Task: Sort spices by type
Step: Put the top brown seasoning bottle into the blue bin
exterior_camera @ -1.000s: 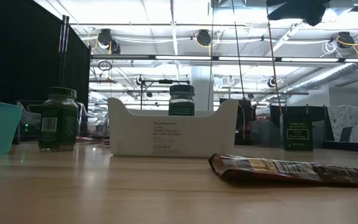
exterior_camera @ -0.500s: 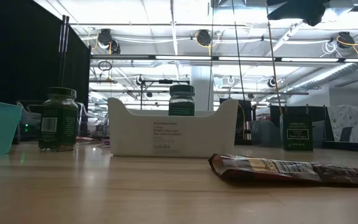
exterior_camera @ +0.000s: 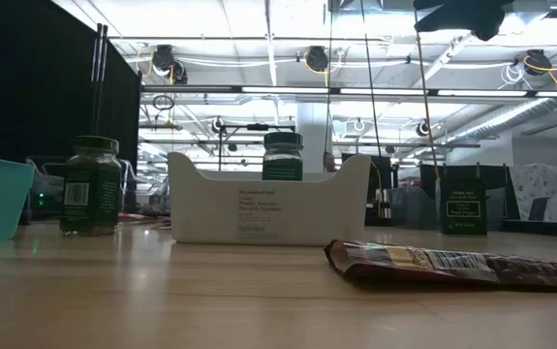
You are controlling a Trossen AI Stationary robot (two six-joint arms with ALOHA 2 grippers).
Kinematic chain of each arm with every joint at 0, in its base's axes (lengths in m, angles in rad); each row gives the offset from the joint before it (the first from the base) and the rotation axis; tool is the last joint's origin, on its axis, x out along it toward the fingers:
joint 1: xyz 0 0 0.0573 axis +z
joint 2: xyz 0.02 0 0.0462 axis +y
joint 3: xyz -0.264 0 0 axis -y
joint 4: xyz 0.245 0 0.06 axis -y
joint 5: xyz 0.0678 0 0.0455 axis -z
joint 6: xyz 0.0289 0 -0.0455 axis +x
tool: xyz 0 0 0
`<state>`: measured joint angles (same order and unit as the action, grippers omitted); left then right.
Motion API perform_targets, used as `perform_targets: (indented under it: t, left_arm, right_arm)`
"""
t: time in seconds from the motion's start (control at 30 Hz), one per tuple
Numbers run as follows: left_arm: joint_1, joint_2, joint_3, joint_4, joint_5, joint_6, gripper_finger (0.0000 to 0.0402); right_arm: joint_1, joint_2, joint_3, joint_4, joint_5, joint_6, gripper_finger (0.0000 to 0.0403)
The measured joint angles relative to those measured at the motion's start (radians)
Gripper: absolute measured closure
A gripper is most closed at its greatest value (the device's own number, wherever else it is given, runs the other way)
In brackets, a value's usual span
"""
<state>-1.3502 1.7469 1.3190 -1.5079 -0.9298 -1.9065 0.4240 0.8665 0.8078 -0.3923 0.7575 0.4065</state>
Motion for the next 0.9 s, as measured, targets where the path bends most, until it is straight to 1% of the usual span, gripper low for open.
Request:
perform_targets:
  t: [0.1, 0.2, 0.53, 0.9]
  left_arm:
    - [0.000, 0.003, -0.064, 0.060, 0.011, -0.039, 0.0118]
    - [0.000, 0.002, -0.096, 0.087, 0.029, -0.059, 0.0118]
    - [0.019, 0.001, -0.104, 0.081, 0.011, -0.018, 0.0118]
    - [0.025, 0.001, -0.144, 0.061, 0.010, -0.049, 0.0118]
  right_arm:
    - [0.000, 0.000, 0.000, 0.000, 0.000, 0.000, 0.0193]
    - [0.000, 0.000, 0.000, 0.000, 0.000, -0.002, 0.0193]
    - [0.000, 0.000, 0.000, 0.000, 0.000, -0.005, 0.0193]
    - [0.000, 0.000, 0.000, 0.000, 0.000, -0.007, 0.0193]
